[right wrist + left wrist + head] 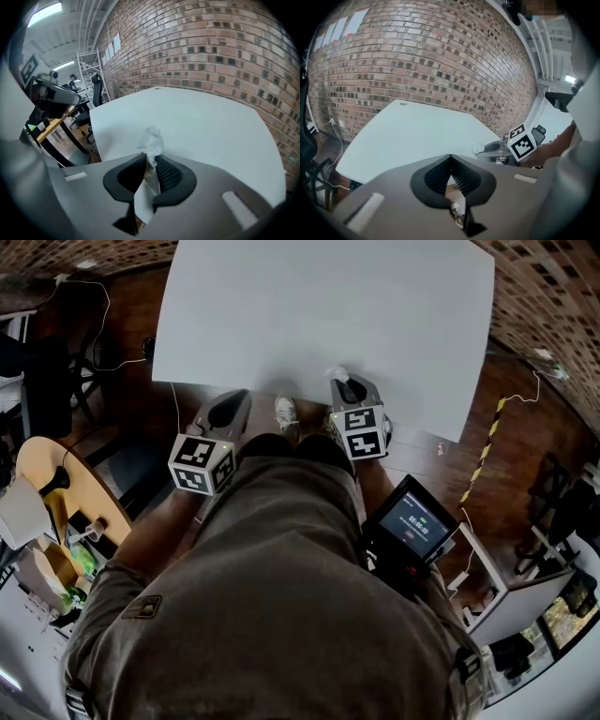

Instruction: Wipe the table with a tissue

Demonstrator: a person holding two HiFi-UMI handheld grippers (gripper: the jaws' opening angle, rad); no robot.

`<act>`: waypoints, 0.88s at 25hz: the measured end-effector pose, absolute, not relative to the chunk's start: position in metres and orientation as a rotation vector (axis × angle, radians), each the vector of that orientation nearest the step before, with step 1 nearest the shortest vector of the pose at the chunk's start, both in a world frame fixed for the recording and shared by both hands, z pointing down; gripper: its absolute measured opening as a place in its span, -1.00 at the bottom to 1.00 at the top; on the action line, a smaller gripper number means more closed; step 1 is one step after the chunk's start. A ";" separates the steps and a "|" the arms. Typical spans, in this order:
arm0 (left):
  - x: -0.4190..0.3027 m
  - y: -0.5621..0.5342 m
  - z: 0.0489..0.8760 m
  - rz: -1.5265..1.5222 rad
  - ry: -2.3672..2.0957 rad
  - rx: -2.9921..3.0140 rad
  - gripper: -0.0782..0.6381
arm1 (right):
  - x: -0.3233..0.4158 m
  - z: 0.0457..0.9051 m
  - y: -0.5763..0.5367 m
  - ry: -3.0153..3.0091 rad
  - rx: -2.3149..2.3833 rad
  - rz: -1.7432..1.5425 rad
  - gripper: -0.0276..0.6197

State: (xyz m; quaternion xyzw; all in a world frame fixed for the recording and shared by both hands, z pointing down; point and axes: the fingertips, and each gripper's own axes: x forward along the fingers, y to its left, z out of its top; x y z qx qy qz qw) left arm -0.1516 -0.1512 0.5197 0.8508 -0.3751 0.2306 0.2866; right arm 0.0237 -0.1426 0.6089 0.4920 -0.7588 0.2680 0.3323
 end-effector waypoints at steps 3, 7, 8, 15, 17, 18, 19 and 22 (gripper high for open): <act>-0.147 -0.154 0.519 0.608 -0.992 2.280 -0.78 | 0.047 0.610 -0.142 -1.933 1.351 0.708 -0.71; -0.149 -0.157 0.517 0.601 -0.994 2.284 -0.78 | 0.039 0.610 -0.142 -1.935 1.351 0.720 -0.71; -0.151 -0.158 0.517 0.599 -0.998 2.284 -0.78 | 0.031 0.609 -0.142 -1.950 1.339 0.722 -0.71; -0.167 -0.157 0.519 0.602 -1.016 2.272 -0.78 | -0.027 0.609 -0.137 -2.048 1.210 0.722 -0.71; -0.169 -0.156 0.519 0.601 -1.012 2.277 -0.78 | -0.028 0.608 -0.136 -2.050 1.214 0.731 -0.71; -0.170 -0.155 0.518 0.600 -1.010 2.281 -0.78 | -0.028 0.607 -0.136 -2.050 1.217 0.732 -0.71; -0.171 -0.154 0.517 0.598 -1.008 2.285 -0.78 | -0.026 0.606 -0.135 -2.048 1.223 0.731 -0.71; -0.170 -0.152 0.514 0.582 -1.002 2.300 -0.78 | -0.014 0.605 -0.133 -2.019 1.266 0.726 -0.71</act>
